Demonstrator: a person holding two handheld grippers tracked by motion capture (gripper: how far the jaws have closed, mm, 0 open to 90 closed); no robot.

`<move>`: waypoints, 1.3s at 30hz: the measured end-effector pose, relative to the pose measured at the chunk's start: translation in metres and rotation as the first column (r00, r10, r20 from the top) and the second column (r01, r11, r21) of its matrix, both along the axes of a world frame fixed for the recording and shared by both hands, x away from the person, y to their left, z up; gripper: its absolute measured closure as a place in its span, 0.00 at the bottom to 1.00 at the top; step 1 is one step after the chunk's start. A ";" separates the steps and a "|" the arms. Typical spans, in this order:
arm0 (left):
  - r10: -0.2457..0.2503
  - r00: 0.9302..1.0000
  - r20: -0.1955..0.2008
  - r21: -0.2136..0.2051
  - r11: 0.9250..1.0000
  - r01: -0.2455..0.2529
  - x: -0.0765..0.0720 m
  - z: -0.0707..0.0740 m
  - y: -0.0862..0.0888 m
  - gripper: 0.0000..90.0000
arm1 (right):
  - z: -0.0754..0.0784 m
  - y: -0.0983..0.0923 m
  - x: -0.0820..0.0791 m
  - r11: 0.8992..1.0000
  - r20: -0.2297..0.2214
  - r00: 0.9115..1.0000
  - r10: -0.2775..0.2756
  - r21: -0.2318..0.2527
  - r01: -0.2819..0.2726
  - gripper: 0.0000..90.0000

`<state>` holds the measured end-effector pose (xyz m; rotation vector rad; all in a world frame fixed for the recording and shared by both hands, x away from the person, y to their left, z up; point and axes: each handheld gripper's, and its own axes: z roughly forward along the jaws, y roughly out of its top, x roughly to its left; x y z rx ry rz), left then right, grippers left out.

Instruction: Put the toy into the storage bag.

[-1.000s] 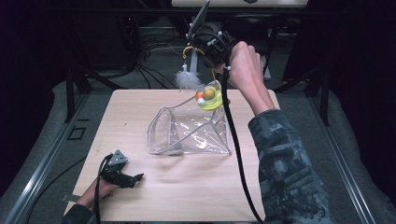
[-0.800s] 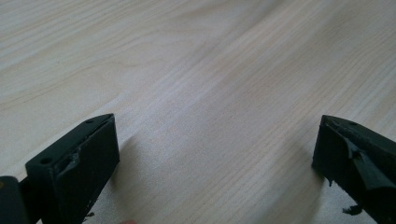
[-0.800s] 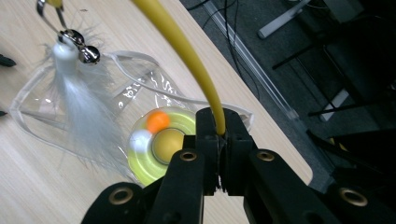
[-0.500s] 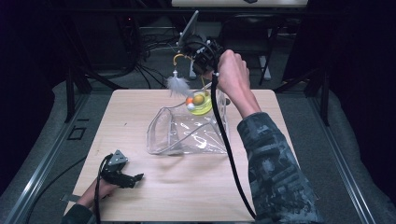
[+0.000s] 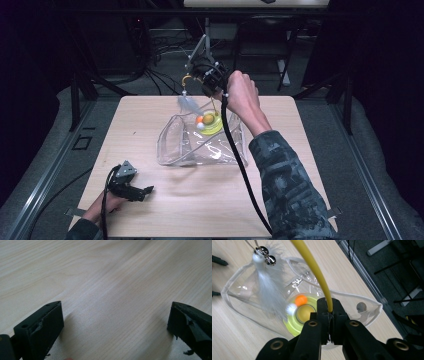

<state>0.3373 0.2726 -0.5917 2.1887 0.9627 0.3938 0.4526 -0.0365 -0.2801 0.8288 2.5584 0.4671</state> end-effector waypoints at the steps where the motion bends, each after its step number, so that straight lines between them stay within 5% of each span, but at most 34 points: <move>1: -0.001 1.000 0.000 0.000 1.000 0.001 0.000 0.000 0.000 0.00 | -0.003 0.000 0.000 1.000 -0.003 1.000 0.002 -0.002 -0.002 0.97; 23: 0.000 1.000 0.000 0.001 1.000 0.000 0.000 0.000 0.000 0.00 | -0.069 -0.015 0.001 1.000 -0.099 0.995 -0.004 -0.012 0.003 0.97; 39: 0.000 1.000 0.001 -0.001 1.000 0.000 0.000 0.000 0.000 0.00 | -0.099 -0.022 0.002 0.998 -0.137 0.990 -0.031 -0.060 0.023 0.97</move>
